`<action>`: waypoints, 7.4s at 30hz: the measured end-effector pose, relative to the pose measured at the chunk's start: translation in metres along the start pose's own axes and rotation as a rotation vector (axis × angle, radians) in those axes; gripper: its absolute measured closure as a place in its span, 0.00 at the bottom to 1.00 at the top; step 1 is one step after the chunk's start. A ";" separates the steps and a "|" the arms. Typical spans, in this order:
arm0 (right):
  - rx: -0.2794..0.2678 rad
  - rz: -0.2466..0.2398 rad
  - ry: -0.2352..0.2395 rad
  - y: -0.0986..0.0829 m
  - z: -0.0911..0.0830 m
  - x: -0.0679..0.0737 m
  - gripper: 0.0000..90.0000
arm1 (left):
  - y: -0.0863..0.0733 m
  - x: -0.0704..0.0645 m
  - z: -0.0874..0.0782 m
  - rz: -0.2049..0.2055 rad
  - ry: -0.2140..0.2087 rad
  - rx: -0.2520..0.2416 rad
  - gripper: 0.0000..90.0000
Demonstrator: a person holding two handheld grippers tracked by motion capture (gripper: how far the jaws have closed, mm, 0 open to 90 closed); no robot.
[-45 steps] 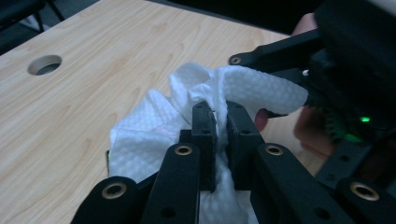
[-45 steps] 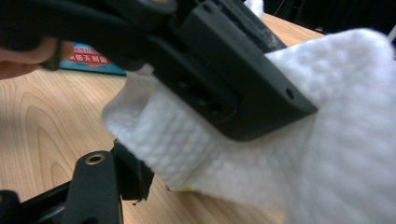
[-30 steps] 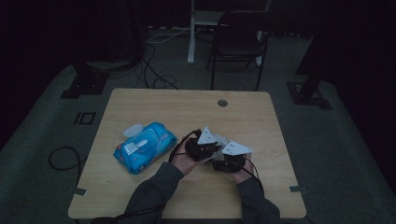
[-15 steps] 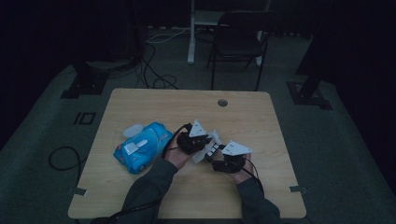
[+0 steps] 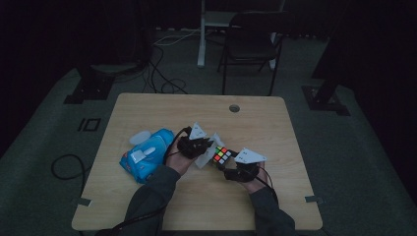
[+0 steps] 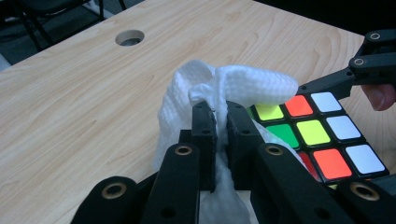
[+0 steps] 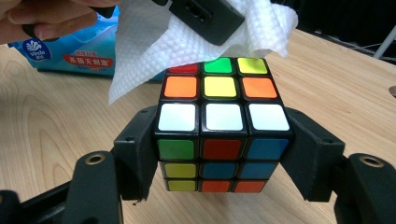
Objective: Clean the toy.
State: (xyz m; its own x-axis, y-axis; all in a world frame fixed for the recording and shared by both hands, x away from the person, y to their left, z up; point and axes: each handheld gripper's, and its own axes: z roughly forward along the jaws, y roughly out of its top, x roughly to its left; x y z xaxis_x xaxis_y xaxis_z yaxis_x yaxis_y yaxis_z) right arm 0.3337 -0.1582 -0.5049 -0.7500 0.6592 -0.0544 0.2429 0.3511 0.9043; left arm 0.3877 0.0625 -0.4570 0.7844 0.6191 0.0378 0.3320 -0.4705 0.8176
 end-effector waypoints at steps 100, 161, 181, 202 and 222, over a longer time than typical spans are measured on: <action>-0.045 0.045 0.052 0.002 -0.003 0.001 0.39 | 0.004 -0.006 0.002 -0.072 -0.084 -0.095 0.94; -0.101 0.116 -0.016 0.004 -0.018 -0.018 0.39 | -0.042 -0.017 0.011 -0.068 -0.086 0.027 0.94; -0.087 0.127 -0.034 0.002 -0.016 -0.020 0.39 | -0.037 -0.038 0.001 0.025 -0.100 0.032 0.94; -0.050 0.113 -0.009 0.000 -0.009 -0.015 0.39 | -0.014 -0.039 -0.023 0.059 -0.071 -0.057 0.94; -0.046 0.113 -0.020 0.000 -0.010 -0.016 0.39 | -0.017 -0.041 -0.017 0.070 -0.064 -0.044 0.94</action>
State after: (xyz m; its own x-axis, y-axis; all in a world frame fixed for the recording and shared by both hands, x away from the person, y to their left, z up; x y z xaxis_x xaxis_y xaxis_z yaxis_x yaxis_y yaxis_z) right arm 0.3395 -0.1752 -0.5000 -0.7069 0.7061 0.0404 0.2958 0.2433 0.9237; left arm 0.3413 0.0557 -0.4628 0.8371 0.5438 0.0597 0.2532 -0.4820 0.8388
